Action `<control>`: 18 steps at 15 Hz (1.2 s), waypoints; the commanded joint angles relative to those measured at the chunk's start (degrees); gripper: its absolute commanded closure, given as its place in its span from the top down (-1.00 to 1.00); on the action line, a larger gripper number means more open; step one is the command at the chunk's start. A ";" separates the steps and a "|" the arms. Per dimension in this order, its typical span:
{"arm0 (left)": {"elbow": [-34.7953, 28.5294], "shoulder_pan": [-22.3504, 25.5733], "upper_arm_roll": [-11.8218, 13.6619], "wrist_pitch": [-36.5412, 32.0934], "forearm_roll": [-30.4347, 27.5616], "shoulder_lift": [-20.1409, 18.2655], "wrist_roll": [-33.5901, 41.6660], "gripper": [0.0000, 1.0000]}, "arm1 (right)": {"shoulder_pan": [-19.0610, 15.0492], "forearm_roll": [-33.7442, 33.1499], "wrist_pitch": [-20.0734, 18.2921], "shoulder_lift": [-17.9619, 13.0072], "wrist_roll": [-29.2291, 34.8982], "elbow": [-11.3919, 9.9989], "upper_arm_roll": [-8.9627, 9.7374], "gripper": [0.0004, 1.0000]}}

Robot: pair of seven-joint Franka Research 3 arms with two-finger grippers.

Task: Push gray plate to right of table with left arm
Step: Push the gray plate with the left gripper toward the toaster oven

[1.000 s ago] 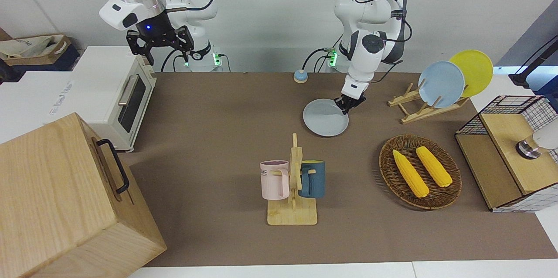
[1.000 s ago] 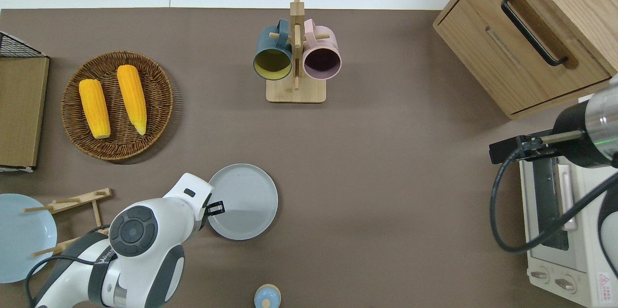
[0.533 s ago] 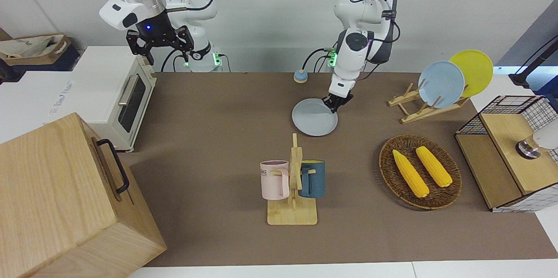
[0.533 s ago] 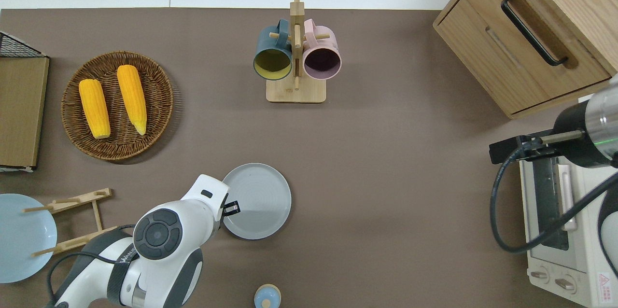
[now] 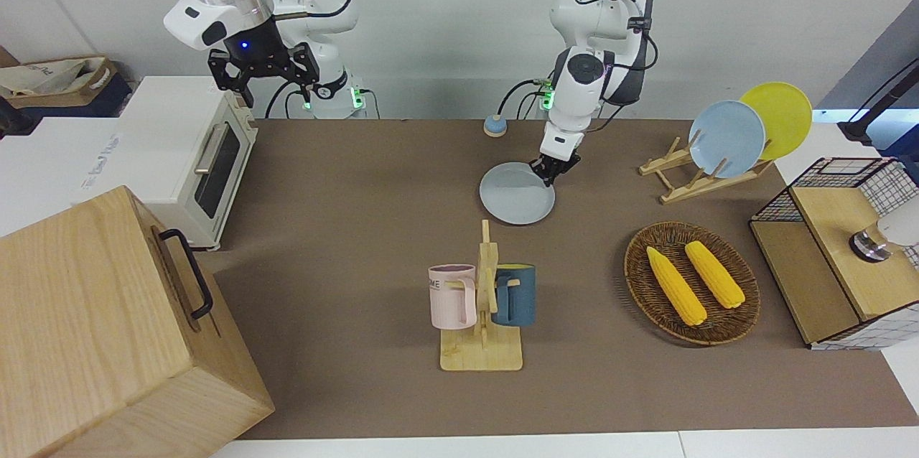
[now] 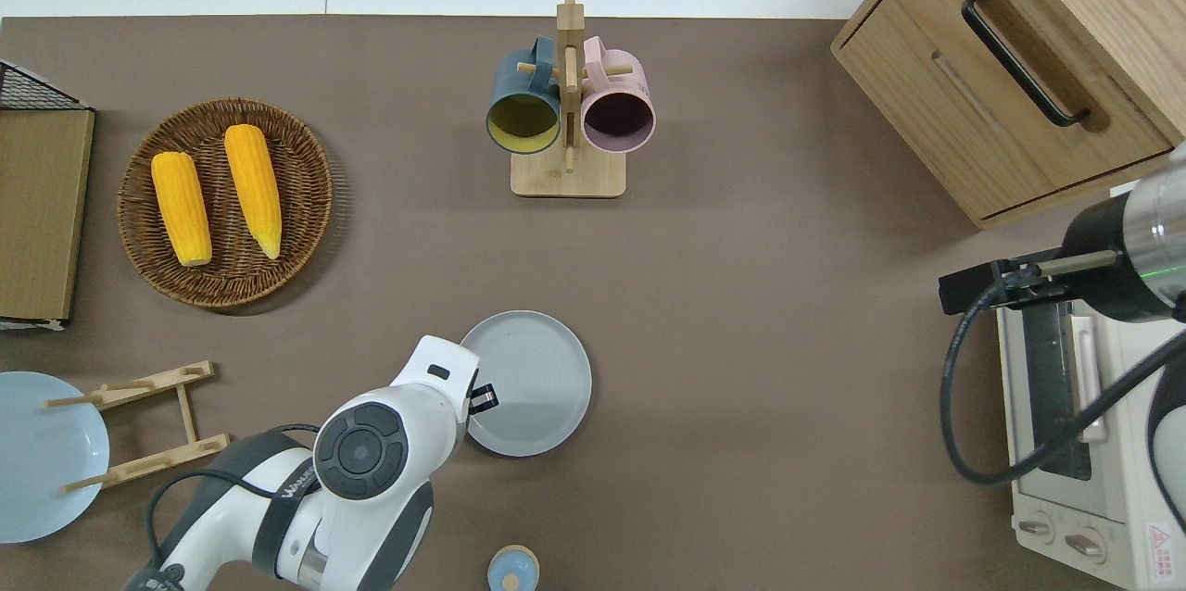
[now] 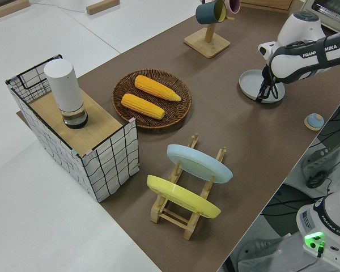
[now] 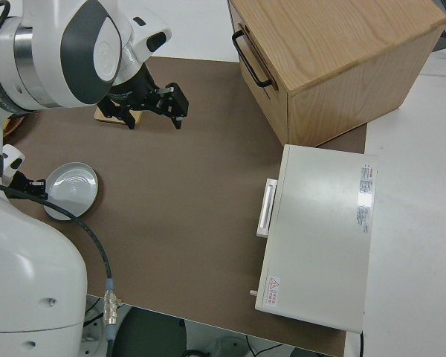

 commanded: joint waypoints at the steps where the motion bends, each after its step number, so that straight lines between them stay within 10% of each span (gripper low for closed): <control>1: 2.51 -0.99 -2.06 0.31 -0.26 3.22 -5.11 -1.00 | -0.67 0.58 -0.69 -0.35 -0.15 0.07 0.30 0.97; 18: 13.85 -7.41 -4.44 -2.06 0.44 11.57 -20.49 -1.00 | -0.67 0.58 -0.69 -0.35 -0.15 0.07 0.30 0.97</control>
